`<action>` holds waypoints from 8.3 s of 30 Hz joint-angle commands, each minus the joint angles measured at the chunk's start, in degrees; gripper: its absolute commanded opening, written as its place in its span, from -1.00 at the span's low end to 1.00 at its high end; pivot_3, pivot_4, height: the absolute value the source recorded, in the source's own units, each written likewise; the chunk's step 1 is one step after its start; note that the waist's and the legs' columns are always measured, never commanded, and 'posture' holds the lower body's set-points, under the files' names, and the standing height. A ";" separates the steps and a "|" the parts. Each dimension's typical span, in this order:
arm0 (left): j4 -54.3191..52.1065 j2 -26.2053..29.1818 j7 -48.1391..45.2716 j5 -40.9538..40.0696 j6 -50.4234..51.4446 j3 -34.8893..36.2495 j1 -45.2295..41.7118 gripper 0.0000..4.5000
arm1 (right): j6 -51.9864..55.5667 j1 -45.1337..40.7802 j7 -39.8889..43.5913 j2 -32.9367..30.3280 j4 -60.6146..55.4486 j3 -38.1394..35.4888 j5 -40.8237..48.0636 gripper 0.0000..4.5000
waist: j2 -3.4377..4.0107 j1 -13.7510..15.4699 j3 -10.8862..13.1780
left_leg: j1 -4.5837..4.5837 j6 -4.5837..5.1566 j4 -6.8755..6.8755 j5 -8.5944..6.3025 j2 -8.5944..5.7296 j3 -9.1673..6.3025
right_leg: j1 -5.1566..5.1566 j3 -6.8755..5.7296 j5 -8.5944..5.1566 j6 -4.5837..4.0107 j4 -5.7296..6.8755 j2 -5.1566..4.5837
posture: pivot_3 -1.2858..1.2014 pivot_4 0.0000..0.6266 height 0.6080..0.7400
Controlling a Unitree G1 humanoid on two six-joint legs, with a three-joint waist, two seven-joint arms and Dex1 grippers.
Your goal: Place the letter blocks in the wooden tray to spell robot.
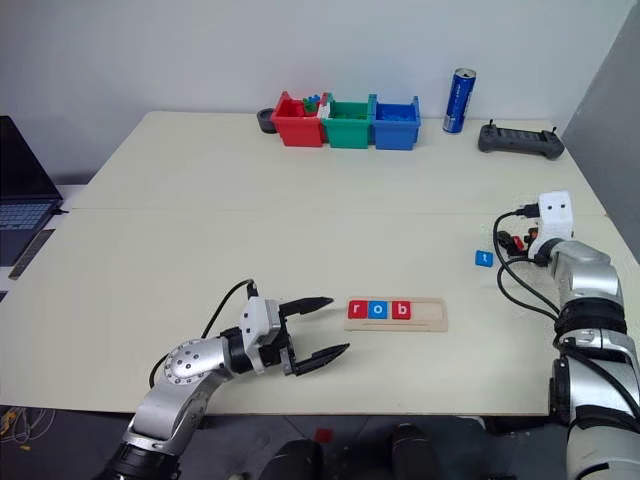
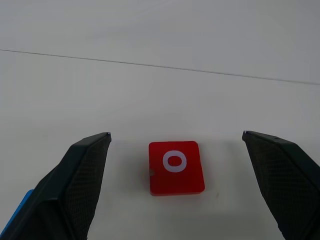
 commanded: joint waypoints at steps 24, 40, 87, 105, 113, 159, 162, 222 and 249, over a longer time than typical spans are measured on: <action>-2.88 1.04 0.48 -1.34 0.50 1.25 -0.22 1.00 | 2.21 1.17 1.84 -0.88 -3.31 -0.49 0.69 -0.36 | 0.01 -0.06 0.00 | 0.01 0.00 0.00 0.00 0.00 -0.01 | 0.00 0.00 0.00 0.00 0.00 0.01 | 0.03 -0.52 1.00; 0.26 1.28 -1.82 -1.19 -3.46 1.75 1.19 1.00 | 59.45 35.34 -8.23 7.92 -81.32 -9.82 9.82 -0.36 | 0.11 0.54 -0.05 | -0.03 0.00 0.01 0.00 0.02 -0.14 | 0.00 -0.08 -0.04 0.01 0.00 0.04 | 0.03 -0.52 1.00; -1.17 0.85 0.45 -0.99 -1.20 1.66 -0.86 1.00 | 12.18 37.37 26.86 -19.06 -70.45 8.26 9.59 0.99 | -0.15 0.55 -0.06 | -0.11 0.01 -0.04 -0.01 0.07 -0.14 | 0.05 -0.18 -0.20 0.27 -0.38 0.05 | 0.03 -0.52 1.00; 0.23 0.10 0.43 -0.76 -2.26 1.53 -1.28 1.00 | -27.59 27.44 49.87 -24.90 -36.06 12.36 2.18 0.99 | -0.12 0.58 -0.03 | -0.09 0.02 -0.04 -0.01 0.07 0.04 | 0.08 -0.06 0.03 0.08 -0.56 -0.03 | 0.03 -0.52 1.00; 0.47 -0.27 0.46 -0.63 -2.49 1.21 -1.68 1.00 | -35.30 25.69 55.04 -24.57 -28.58 13.38 0.76 0.99 | -0.11 0.57 -0.03 | -0.07 0.02 -0.04 -0.01 0.07 0.06 | 0.08 -0.05 0.03 0.08 -0.54 -0.04 | 0.03 -0.52 1.00; 0.10 -0.05 0.43 -0.59 -2.83 1.26 -1.30 1.00 | -21.36 21.83 52.92 -14.18 -40.96 15.86 4.60 -0.35 | -0.09 0.42 -0.04 | 0.03 0.01 0.17 -0.01 0.01 -0.03 | 0.06 -0.03 0.05 0.04 -0.01 -0.05 | 0.03 -0.52 1.00; -0.05 -0.01 0.50 -0.63 -2.74 1.30 -1.15 1.00 | -17.78 22.80 51.05 -12.82 -45.66 16.67 4.69 -0.35 | -0.09 0.64 -0.04 | 0.00 0.01 0.17 -0.01 0.00 -0.10 | 0.07 -0.07 0.05 0.04 -0.02 -0.05 | 0.03 -0.52 1.00; -2.54 1.10 1.18 -0.92 -0.54 1.72 -0.60 1.00 | -19.55 20.11 48.77 -8.32 -41.29 22.38 -0.51 -0.03 | -0.09 0.56 -0.04 | 0.00 0.01 0.18 -0.01 0.00 -0.10 | 0.06 -0.09 0.05 0.05 -0.01 -0.04 | 0.03 -0.52 1.00; -2.17 1.14 0.24 -0.97 -0.44 1.57 -1.53 1.00 | -20.04 22.46 47.88 -12.19 -40.98 18.72 0.71 -0.34 | -0.09 0.51 -0.04 | 0.01 0.01 0.18 -0.01 0.01 -0.08 | 0.06 -0.08 0.04 0.05 -0.01 -0.03 | 0.03 -0.52 1.00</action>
